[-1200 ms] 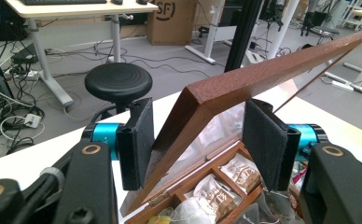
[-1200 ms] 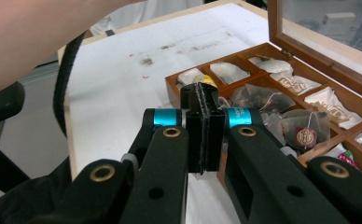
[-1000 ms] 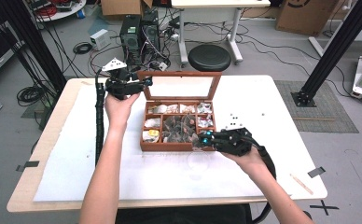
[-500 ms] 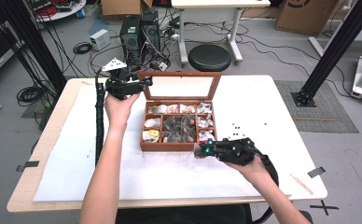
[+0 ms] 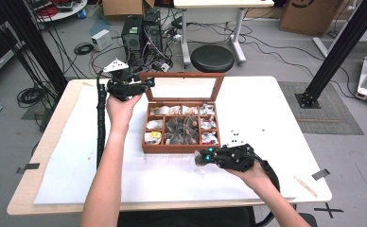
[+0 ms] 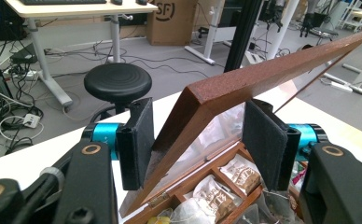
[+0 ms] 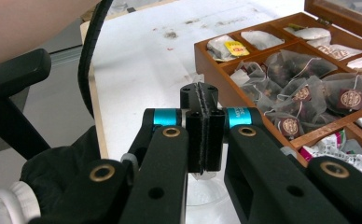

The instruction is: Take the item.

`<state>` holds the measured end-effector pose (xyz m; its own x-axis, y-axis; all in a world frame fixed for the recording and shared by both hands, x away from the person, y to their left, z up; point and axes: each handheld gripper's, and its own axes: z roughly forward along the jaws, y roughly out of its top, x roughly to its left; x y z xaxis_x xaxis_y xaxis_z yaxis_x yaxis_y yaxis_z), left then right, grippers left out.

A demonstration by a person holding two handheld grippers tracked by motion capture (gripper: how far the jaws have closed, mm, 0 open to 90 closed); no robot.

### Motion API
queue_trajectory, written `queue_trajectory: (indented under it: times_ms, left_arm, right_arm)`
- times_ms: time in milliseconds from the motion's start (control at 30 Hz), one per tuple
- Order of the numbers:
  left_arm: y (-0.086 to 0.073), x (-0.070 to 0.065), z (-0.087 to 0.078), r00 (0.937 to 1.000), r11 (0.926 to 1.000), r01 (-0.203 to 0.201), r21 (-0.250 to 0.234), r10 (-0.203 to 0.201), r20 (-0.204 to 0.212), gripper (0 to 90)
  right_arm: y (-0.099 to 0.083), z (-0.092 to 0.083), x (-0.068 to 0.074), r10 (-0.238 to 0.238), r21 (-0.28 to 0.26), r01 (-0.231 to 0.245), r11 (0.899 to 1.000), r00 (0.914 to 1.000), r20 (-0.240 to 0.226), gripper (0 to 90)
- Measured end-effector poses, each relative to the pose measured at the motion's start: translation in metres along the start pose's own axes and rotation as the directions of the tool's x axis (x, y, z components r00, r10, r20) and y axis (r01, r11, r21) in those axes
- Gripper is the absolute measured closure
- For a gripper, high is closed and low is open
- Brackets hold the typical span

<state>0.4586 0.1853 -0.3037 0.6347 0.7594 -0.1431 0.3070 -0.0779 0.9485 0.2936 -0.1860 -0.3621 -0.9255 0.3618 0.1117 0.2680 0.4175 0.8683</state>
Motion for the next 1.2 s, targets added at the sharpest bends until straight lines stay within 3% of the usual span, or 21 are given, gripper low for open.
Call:
queue_trajectory:
  times_ms: [633, 1200]
  left_arm:
    - [0.0001, 0.0001, -0.0003, 1.0, 1.0, -0.004, 0.003, 0.004, 0.003, 44.2]
    - [-0.0001, 0.0002, -0.0002, 1.0, 1.0, -0.002, 0.003, 0.002, 0.004, 44.1]
  right_arm:
    - [-0.007, 0.0038, -0.0016, 0.009, 0.014, -0.009, 1.0, 0.9999, -0.006, 89.9]
    - [-0.0063, 0.0033, -0.0011, 0.01, 0.003, -0.01, 1.0, 0.9999, -0.009, 78.7]
